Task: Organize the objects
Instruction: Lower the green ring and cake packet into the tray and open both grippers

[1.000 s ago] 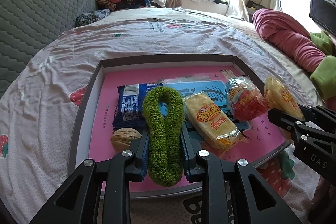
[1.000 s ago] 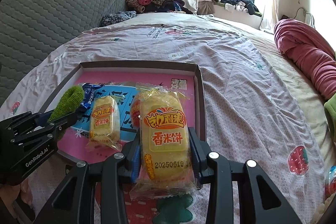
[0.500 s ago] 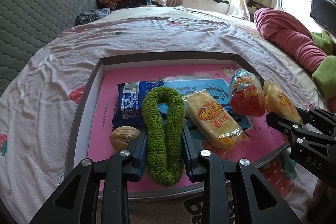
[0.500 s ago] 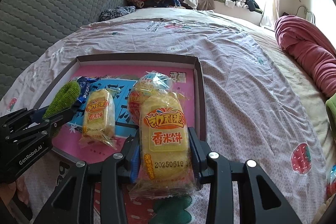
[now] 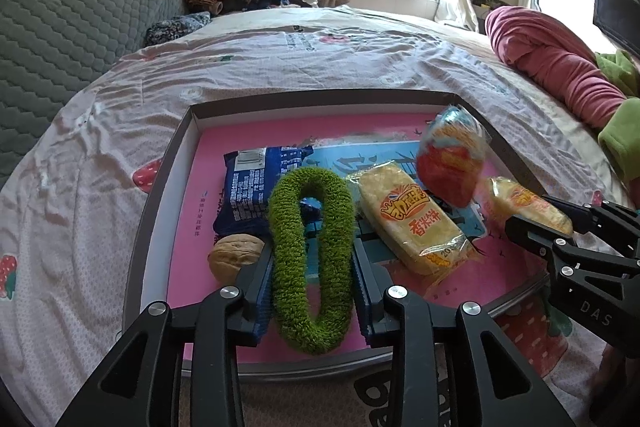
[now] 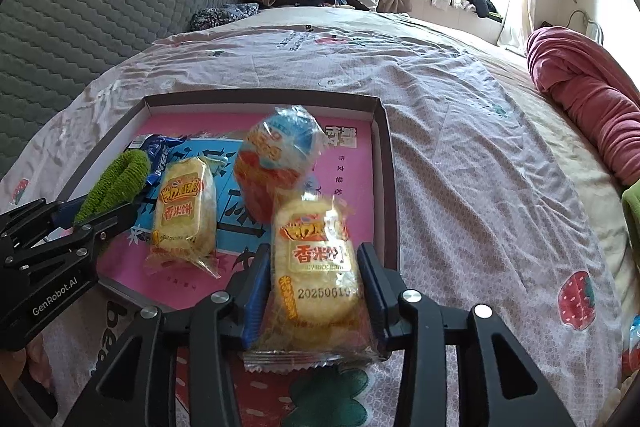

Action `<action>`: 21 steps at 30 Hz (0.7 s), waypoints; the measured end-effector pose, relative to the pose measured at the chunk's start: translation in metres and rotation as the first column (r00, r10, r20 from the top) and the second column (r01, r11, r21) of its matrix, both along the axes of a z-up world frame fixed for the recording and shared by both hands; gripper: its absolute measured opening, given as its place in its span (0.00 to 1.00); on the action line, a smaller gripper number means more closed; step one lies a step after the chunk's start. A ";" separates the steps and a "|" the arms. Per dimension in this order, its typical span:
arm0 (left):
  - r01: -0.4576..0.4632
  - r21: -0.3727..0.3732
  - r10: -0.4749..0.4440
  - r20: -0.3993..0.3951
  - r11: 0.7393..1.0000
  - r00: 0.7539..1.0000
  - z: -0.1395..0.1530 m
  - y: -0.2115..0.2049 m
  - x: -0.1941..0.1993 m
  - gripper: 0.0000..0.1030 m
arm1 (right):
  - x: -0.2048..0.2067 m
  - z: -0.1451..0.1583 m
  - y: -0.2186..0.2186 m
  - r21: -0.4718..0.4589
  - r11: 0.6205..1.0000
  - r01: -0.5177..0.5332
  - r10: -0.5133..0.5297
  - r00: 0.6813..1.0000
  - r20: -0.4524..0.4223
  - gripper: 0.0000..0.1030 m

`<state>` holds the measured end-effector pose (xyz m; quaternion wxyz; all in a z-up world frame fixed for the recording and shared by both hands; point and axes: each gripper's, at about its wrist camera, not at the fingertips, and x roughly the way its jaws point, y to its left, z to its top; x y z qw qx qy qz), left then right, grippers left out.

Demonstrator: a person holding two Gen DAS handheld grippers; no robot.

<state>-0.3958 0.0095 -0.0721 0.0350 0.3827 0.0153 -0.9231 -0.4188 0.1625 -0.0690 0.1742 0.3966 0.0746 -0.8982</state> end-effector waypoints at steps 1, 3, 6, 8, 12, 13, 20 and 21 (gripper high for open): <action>-0.001 -0.002 0.001 0.001 1.000 1.000 0.000 0.000 0.000 0.36 | 0.000 0.000 0.000 0.002 1.000 -0.001 0.001 1.000 0.002 0.43; -0.001 -0.006 0.001 0.004 1.000 1.000 -0.001 0.000 0.000 0.41 | 0.000 -0.002 -0.001 0.006 1.000 -0.003 0.003 1.000 0.007 0.43; -0.002 -0.005 0.002 0.008 1.000 1.000 -0.001 0.000 0.000 0.42 | 0.000 -0.003 -0.001 0.009 1.000 -0.005 0.005 1.000 0.009 0.43; -0.004 -0.002 0.004 0.014 1.000 1.000 -0.002 -0.001 0.000 0.42 | 0.000 -0.003 -0.001 0.009 1.000 -0.006 0.006 1.000 0.009 0.43; -0.009 0.001 0.009 0.015 1.000 1.000 -0.003 -0.003 0.000 0.42 | 0.000 -0.003 -0.001 0.008 1.000 -0.006 0.006 1.000 0.007 0.43; -0.009 0.000 0.009 0.016 1.000 1.000 -0.003 -0.003 0.000 0.43 | 0.000 -0.002 -0.001 0.007 1.000 -0.006 0.005 1.000 0.007 0.43; -0.009 -0.010 0.009 0.033 1.000 0.999 -0.006 -0.003 -0.001 0.44 | 0.001 -0.003 -0.001 0.008 1.000 -0.007 0.007 1.000 0.011 0.46; -0.009 -0.010 0.010 0.034 1.000 0.999 -0.006 -0.003 -0.001 0.44 | 0.001 -0.003 -0.001 0.009 1.000 -0.008 0.008 1.000 0.012 0.46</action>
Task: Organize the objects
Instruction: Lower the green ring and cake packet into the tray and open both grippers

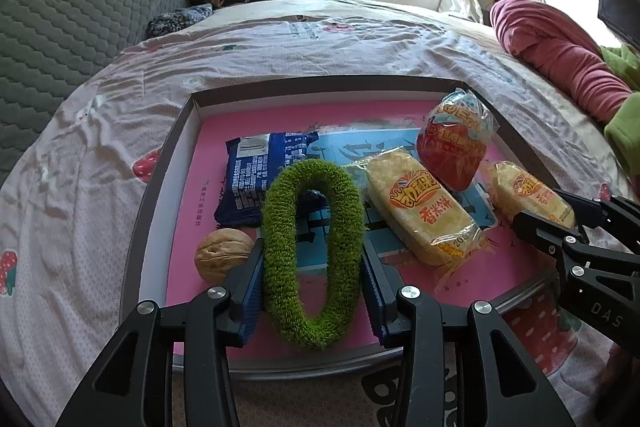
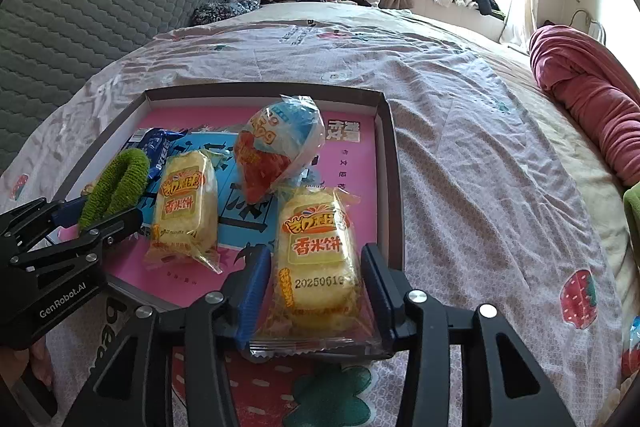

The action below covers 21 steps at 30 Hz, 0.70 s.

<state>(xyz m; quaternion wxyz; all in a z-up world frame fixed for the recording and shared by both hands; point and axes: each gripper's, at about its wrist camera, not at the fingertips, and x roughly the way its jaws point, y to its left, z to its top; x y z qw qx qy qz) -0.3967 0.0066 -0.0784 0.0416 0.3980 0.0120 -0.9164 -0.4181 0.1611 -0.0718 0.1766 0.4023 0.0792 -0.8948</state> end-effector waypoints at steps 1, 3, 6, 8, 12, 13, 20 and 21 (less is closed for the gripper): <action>-0.001 0.000 0.001 0.001 1.000 1.000 0.000 0.000 0.000 0.44 | 0.000 0.000 0.000 0.001 1.000 0.000 0.000 1.000 -0.001 0.46; -0.002 0.001 0.002 0.001 1.000 1.000 0.000 -0.001 0.000 0.45 | 0.000 0.000 0.000 0.002 1.000 -0.001 0.001 1.000 -0.002 0.47; -0.008 -0.007 0.008 0.000 1.000 1.000 0.000 0.000 0.000 0.51 | 0.000 0.001 -0.001 0.001 1.000 -0.002 0.002 1.000 -0.004 0.47; -0.009 -0.015 0.009 -0.001 1.000 1.000 0.000 0.001 0.001 0.55 | 0.000 0.001 -0.001 0.000 1.000 -0.002 0.002 1.000 -0.006 0.47; -0.008 -0.027 0.008 0.000 1.000 1.000 0.000 0.003 0.001 0.57 | 0.000 0.002 -0.001 -0.001 1.000 -0.002 0.002 1.000 -0.009 0.51; -0.008 -0.027 0.008 0.001 1.000 1.000 0.000 0.004 0.001 0.58 | 0.001 0.002 -0.001 -0.002 1.000 -0.001 0.001 1.000 -0.011 0.53; -0.010 -0.028 0.010 0.003 1.000 1.000 0.000 0.003 0.002 0.67 | 0.002 0.005 0.001 -0.019 1.000 0.000 0.000 1.000 -0.011 0.63; -0.010 -0.027 0.010 0.002 1.000 1.000 0.000 0.003 0.002 0.72 | 0.002 0.006 0.001 -0.023 1.000 -0.001 0.000 1.000 -0.011 0.65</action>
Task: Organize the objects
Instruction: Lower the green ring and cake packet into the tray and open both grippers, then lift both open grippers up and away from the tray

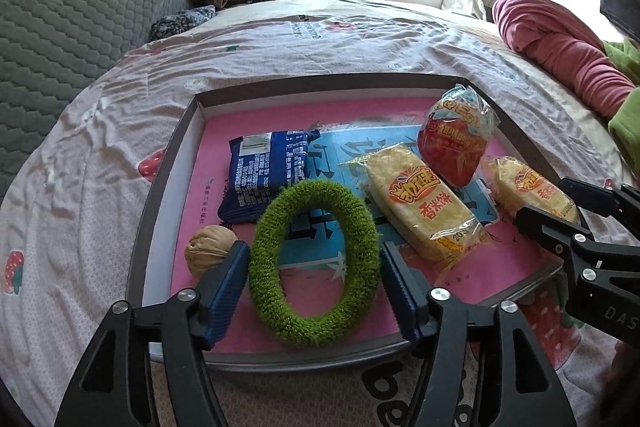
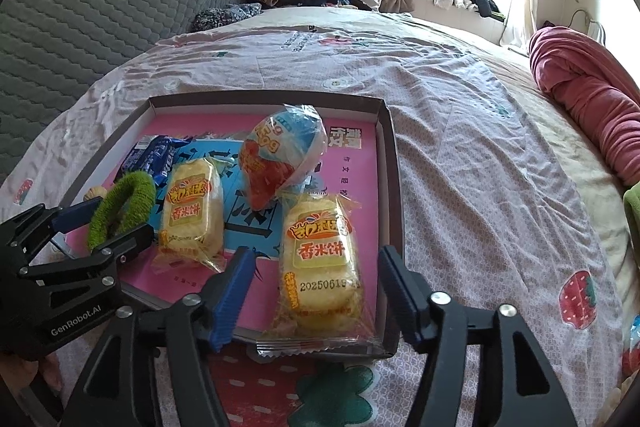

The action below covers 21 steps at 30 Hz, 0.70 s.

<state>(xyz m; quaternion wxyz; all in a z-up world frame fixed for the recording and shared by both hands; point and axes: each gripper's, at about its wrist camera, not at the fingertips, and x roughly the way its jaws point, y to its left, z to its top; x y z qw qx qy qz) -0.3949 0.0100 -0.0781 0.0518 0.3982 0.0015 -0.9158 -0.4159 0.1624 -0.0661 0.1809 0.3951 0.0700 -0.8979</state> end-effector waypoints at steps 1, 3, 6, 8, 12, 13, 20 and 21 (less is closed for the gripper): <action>-0.001 -0.001 0.001 -0.003 1.000 1.000 0.000 0.000 0.001 0.73 | 0.000 0.001 -0.001 -0.002 1.000 -0.001 0.001 1.000 -0.002 0.67; -0.004 -0.012 0.004 -0.006 1.000 1.000 0.001 0.000 0.001 0.73 | 0.001 0.002 -0.001 -0.003 1.000 -0.001 0.001 1.000 -0.005 0.67; -0.005 -0.015 0.005 -0.009 1.000 1.000 0.002 0.000 0.002 0.73 | 0.001 0.001 -0.001 -0.002 1.000 -0.002 0.002 1.000 -0.004 0.67; -0.006 -0.021 0.006 -0.008 1.000 1.000 0.002 0.000 0.002 0.73 | 0.001 0.002 -0.001 -0.003 1.000 -0.002 0.002 1.000 -0.005 0.68; -0.010 -0.024 0.009 -0.006 1.000 1.000 0.002 0.000 0.001 0.75 | 0.001 0.002 -0.001 -0.002 1.000 -0.002 0.002 1.000 -0.005 0.72; -0.012 -0.025 0.012 -0.007 1.000 1.000 0.003 0.000 0.001 0.75 | 0.001 0.002 -0.001 -0.002 1.000 -0.002 0.002 1.000 -0.005 0.73; -0.018 -0.019 0.018 -0.017 1.000 1.000 0.006 -0.002 0.003 0.77 | 0.002 0.004 -0.001 -0.002 1.000 0.003 -0.003 1.000 -0.016 0.76; -0.020 -0.020 0.020 -0.018 1.000 1.000 0.007 -0.003 0.003 0.77 | 0.002 0.005 -0.001 -0.002 1.000 0.004 -0.004 1.000 -0.017 0.77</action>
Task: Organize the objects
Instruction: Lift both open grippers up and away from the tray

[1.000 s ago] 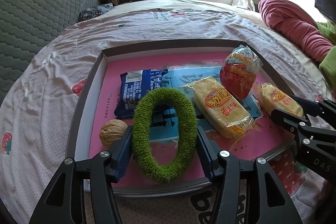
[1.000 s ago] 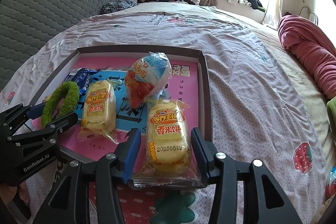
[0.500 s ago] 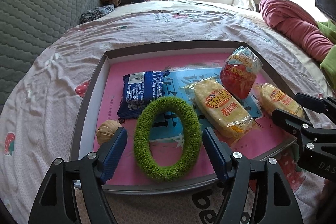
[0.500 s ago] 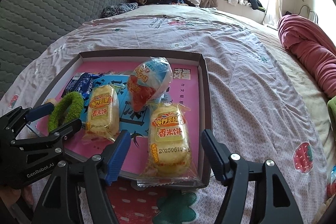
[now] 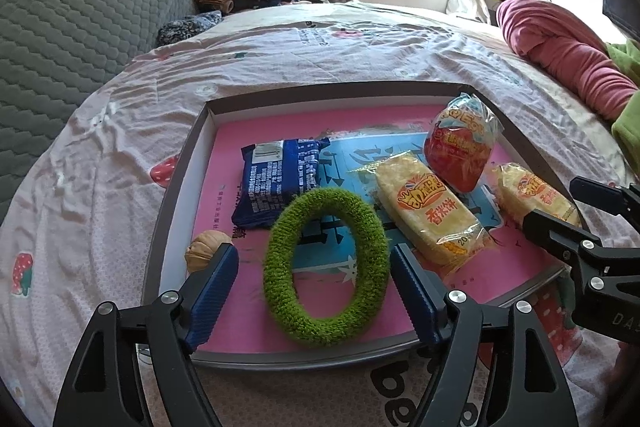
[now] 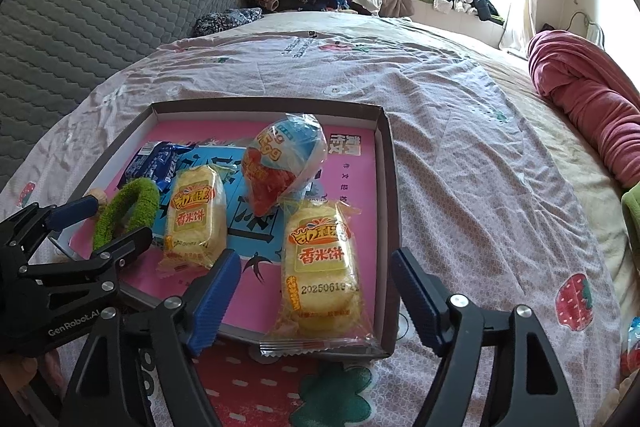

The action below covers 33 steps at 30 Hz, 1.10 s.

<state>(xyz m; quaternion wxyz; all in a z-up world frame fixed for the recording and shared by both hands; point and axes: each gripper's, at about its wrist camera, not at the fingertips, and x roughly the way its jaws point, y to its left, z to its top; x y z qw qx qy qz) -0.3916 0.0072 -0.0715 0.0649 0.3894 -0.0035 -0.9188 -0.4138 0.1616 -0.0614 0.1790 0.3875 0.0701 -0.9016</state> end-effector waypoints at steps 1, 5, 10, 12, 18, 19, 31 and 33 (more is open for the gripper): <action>-0.002 0.000 0.002 -0.003 1.000 1.000 0.000 0.000 0.001 0.77 | 0.000 0.001 0.001 -0.001 1.000 0.003 -0.003 1.000 -0.003 0.79; -0.004 -0.003 0.004 -0.006 1.000 1.000 0.002 0.000 0.002 0.77 | 0.001 0.003 0.001 0.000 1.000 0.006 -0.006 1.000 -0.011 0.80; -0.004 -0.003 0.004 -0.012 1.000 1.000 0.005 -0.001 0.004 0.77 | 0.002 0.005 0.002 -0.001 1.000 0.005 -0.005 1.000 -0.015 0.82; -0.003 0.003 0.003 -0.018 1.000 1.000 0.007 -0.002 0.005 0.77 | 0.002 0.006 0.002 -0.001 1.000 0.003 -0.003 1.000 -0.018 0.85; 0.008 0.012 -0.007 -0.028 1.000 1.000 0.012 0.000 0.008 0.78 | 0.005 0.011 0.003 0.001 1.000 0.007 -0.007 0.999 -0.034 0.87; 0.010 0.012 -0.009 -0.027 1.000 1.000 0.012 0.001 0.008 0.78 | 0.005 0.012 0.003 0.000 1.000 0.007 -0.007 0.999 -0.035 0.87; 0.029 0.011 -0.029 -0.023 1.000 0.999 0.015 0.008 0.011 0.78 | 0.006 0.017 0.006 0.001 1.000 0.011 -0.011 0.999 -0.047 0.88; 0.032 0.010 -0.032 -0.028 0.999 0.999 0.016 0.009 0.012 0.78 | 0.007 0.018 0.006 -0.002 1.000 0.010 -0.010 0.999 -0.049 0.88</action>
